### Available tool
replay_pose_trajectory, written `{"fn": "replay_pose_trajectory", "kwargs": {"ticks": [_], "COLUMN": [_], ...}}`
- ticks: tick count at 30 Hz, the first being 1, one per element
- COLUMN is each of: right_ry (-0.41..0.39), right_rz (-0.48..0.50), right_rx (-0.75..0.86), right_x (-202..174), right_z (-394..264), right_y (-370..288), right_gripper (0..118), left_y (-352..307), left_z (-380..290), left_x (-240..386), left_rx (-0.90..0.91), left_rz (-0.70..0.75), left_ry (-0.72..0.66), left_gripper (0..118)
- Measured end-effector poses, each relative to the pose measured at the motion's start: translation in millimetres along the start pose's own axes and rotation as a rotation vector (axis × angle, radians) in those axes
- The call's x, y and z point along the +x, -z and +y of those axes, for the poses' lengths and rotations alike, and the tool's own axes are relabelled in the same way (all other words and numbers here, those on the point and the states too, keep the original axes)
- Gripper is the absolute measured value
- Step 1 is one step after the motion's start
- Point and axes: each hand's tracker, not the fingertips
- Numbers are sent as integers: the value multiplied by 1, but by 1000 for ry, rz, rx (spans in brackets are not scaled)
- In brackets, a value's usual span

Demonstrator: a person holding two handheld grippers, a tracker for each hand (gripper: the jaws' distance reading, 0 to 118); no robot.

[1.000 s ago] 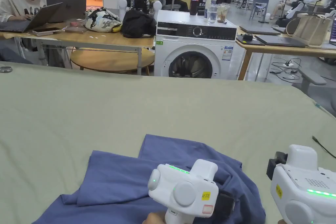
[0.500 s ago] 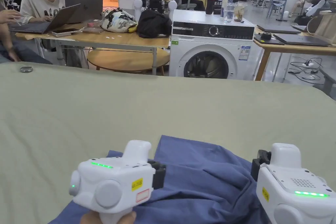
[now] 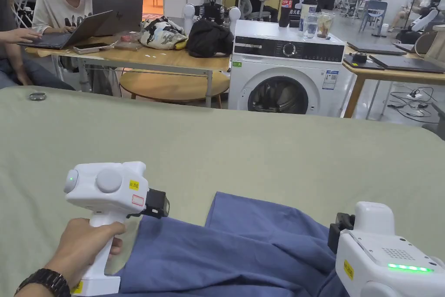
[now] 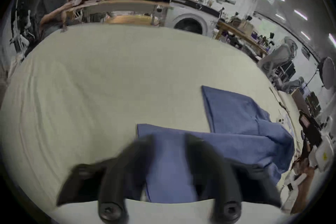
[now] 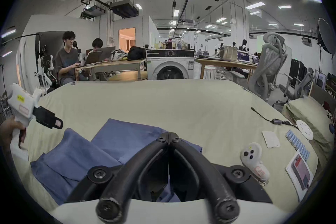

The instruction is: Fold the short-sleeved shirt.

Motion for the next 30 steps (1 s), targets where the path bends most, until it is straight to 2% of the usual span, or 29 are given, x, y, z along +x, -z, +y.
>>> {"fn": "replay_pose_trajectory", "kwargs": {"ticks": [1, 7, 8, 9, 11, 12, 13, 14, 18, 20, 21, 22, 23, 24, 30], "right_ry": [-1, -14, -14, -15, -17, -20, -21, -22, -34, -80, -101, -129, -137, -144, -142], "right_rz": [-4, -38, -44, -47, -57, -59, -62, -58, -7, 20, 40, 51, 72, 88, 80], "right_rx": [-5, -39, -46, -53, -61, -70, -82, -99, -180, -239, -278, -329, -372, -417, -659], "right_x": [2, 23, 26, 32, 40, 44, 48, 50, 57, 54, 53, 50, 49, 49, 52], "right_z": [-1, -5, -5, -3, 1, 6, 10, 15, 36, 41, 42, 42, 39, 35, -13], "right_y": [1, 4, 4, 4, 8, 12, 18, 25, 65, 90, 105, 121, 136, 149, 212], "right_gripper": [0, 0, 0, 0, 0, 0, 0, 0, 0, 11, 23, 42, 69, 77, 75], "left_y": [9, 69, 63, 59, 53, 48, 47, 42, 14, -2, -10, -16, -21, -26, -33], "left_z": [3, -9, -11, -14, -19, -20, -18, -20, -29, -35, -38, -42, -46, -50, -66], "left_x": [-2, 7, 15, 22, 30, 32, 27, 27, 19, 17, 15, 14, 14, 15, 15], "left_rx": [-10, -183, -94, -65, -69, -58, -61, -45, 64, 101, 121, 137, 145, 153, 153], "left_rz": [38, 184, 206, 224, 170, 157, 104, 100, 73, 44, 32, 31, 28, 26, 24], "left_ry": [-6, 72, 139, 177, 233, 253, 231, 185, 129, 93, 84, 70, 69, 68, 54], "left_gripper": [79, 78, 75, 66, 33, 22, 22, 0, 0, 0, 0, 0, 0, 0, 0]}}
